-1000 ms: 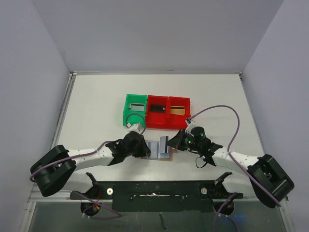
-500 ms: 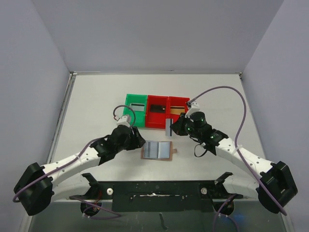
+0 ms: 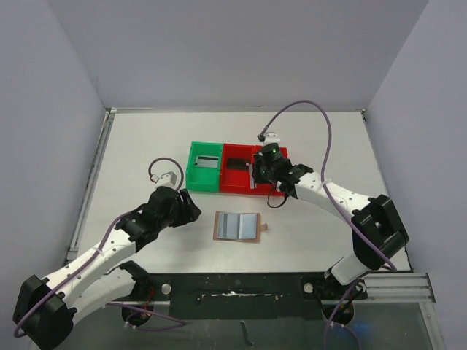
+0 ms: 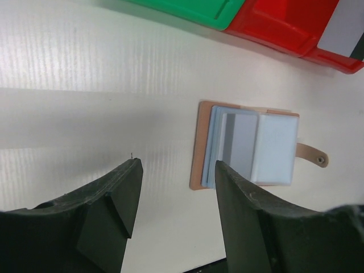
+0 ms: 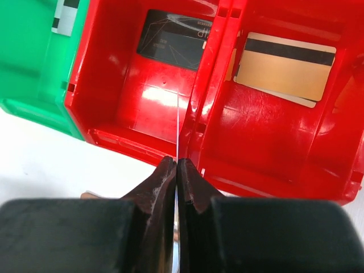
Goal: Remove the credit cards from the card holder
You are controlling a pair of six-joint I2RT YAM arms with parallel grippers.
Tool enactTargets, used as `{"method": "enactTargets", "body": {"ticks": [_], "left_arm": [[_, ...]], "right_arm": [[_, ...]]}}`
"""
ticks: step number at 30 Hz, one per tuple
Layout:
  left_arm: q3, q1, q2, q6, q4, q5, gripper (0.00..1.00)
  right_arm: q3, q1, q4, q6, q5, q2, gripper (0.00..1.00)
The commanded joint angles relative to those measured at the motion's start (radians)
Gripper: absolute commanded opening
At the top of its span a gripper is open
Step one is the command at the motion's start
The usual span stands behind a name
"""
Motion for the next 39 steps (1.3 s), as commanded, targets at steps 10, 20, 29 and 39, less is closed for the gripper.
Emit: {"method": "enactTargets", "body": {"ticks": [10, 20, 29, 39], "left_arm": [[0.201, 0.056, -0.004, 0.116, -0.199, -0.032, 0.55], [0.276, 0.07, -0.042, 0.175, -0.27, -0.058, 0.61], [0.309, 0.075, -0.027, 0.239, -0.303, -0.081, 0.71], [0.28, 0.157, 0.02, 0.292, -0.268, -0.125, 0.81]], "right_arm": [[0.164, 0.029, -0.022, -0.049, 0.058, 0.086, 0.0], [0.253, 0.032, -0.133, -0.071, 0.188, 0.174, 0.0], [0.223, 0.027, -0.16, -0.143, 0.223, 0.11, 0.0], [0.213, 0.058, 0.067, -0.436, -0.005, 0.043, 0.0]]}}
